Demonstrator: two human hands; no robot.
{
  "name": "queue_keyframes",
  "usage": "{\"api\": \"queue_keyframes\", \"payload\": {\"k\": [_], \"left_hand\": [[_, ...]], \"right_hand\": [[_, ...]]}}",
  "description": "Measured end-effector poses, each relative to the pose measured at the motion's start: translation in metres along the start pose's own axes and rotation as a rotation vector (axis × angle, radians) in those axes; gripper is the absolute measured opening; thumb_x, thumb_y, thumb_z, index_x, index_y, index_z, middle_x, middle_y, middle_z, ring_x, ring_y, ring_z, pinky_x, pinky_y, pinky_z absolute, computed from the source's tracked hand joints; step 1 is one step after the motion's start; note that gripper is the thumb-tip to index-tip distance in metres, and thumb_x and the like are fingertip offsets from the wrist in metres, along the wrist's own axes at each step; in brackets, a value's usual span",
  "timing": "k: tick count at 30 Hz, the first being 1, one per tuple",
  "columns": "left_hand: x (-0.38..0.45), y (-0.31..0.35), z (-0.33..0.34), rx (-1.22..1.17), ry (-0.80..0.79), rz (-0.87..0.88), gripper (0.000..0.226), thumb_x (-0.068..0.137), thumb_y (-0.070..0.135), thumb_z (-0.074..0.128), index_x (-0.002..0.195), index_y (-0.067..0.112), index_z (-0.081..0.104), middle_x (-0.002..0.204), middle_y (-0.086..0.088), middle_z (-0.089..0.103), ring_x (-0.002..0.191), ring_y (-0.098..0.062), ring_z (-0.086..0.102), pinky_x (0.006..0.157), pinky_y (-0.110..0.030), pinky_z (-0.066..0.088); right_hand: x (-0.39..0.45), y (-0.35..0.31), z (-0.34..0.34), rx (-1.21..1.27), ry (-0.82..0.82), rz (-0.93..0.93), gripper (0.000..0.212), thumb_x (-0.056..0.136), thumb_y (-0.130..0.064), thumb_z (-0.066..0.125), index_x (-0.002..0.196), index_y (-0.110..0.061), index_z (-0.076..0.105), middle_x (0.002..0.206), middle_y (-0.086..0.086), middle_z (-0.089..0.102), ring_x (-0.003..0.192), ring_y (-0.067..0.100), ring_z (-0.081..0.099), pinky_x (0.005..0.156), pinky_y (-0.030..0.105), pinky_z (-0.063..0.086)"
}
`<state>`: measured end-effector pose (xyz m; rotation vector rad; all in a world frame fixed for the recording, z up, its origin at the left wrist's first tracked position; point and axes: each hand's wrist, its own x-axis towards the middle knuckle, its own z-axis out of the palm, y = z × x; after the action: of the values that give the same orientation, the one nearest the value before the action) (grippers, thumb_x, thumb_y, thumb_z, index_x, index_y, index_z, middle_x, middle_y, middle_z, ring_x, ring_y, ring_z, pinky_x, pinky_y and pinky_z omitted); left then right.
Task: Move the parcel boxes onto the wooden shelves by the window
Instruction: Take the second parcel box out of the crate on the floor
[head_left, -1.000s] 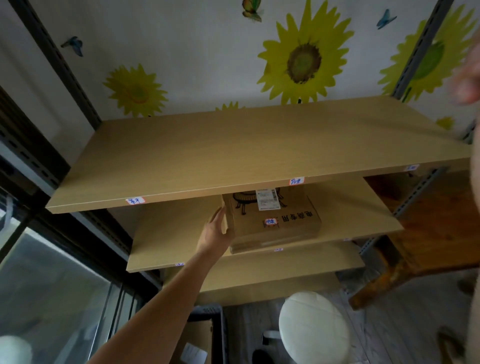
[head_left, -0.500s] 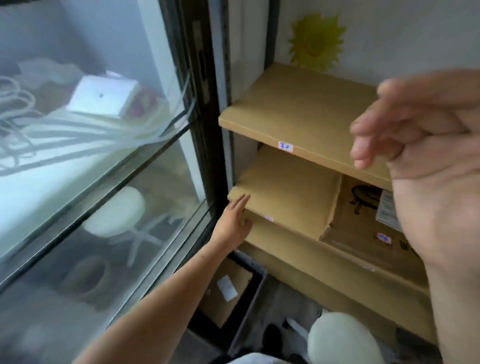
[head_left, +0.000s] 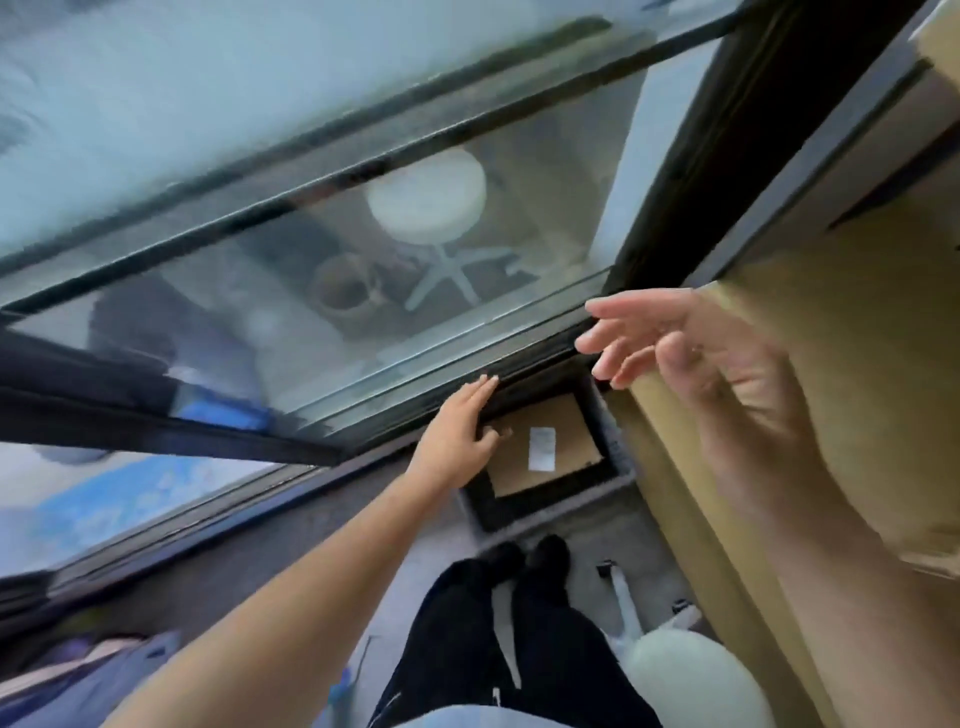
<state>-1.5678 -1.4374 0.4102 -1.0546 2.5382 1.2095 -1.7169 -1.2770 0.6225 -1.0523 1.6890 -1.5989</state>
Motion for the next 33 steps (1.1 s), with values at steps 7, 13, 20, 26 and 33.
{"api": "queue_keyframes", "payload": {"k": [7,13,20,26,33], "left_hand": [[0.016,-0.065,0.077,-0.043,-0.046,-0.153,0.072,0.091,0.013,0.055,0.159,0.025,0.034,0.166,0.003,0.033,0.153,-0.014,0.028,0.118,-0.024,0.024],[0.063,-0.138,0.172,-0.085,-0.139,-0.212,0.073,0.091,0.017,0.057,0.16,0.025,0.032,0.166,0.003,0.033,0.153,-0.015,0.028,0.119,-0.027,0.025],[0.138,-0.248,0.296,-0.023,-0.221,-0.279,0.082,0.087,0.029,0.06,0.162,0.021,0.027,0.165,0.0,0.035,0.152,-0.018,0.03,0.12,-0.035,0.031],[0.232,-0.321,0.373,0.128,-0.19,-0.212,0.088,0.086,0.035,0.067,0.161,0.017,0.025,0.163,-0.007,0.038,0.148,-0.027,0.036,0.119,-0.039,0.034],[0.345,-0.359,0.435,0.344,-0.201,-0.165,0.092,0.091,0.045,0.064,0.164,0.024,0.012,0.168,-0.016,0.018,0.151,-0.037,0.028,0.119,-0.05,0.033]], "right_hand": [[0.015,0.148,0.019,0.025,-0.078,0.255,0.036,0.099,-0.039,0.049,0.122,-0.017,0.065,0.104,0.0,0.073,0.091,0.017,0.067,0.081,0.024,0.05],[0.002,0.328,0.036,-0.094,-0.058,0.478,0.028,0.099,-0.031,0.052,0.121,-0.02,0.067,0.102,0.0,0.074,0.089,0.013,0.068,0.08,0.033,0.057],[-0.032,0.546,0.075,-0.174,-0.039,0.689,0.025,0.083,-0.056,0.052,0.104,-0.047,0.063,0.101,0.001,0.073,0.091,0.016,0.068,0.083,0.031,0.054],[-0.067,0.721,0.097,-0.237,0.052,0.966,0.04,0.079,-0.066,0.051,0.109,-0.041,0.061,0.101,-0.001,0.072,0.09,0.015,0.066,0.086,0.039,0.057],[-0.095,0.855,0.122,0.107,0.411,1.526,0.036,0.094,-0.04,0.056,0.119,-0.014,0.052,0.131,0.014,0.058,0.108,0.031,0.063,0.092,0.044,0.057]]}}
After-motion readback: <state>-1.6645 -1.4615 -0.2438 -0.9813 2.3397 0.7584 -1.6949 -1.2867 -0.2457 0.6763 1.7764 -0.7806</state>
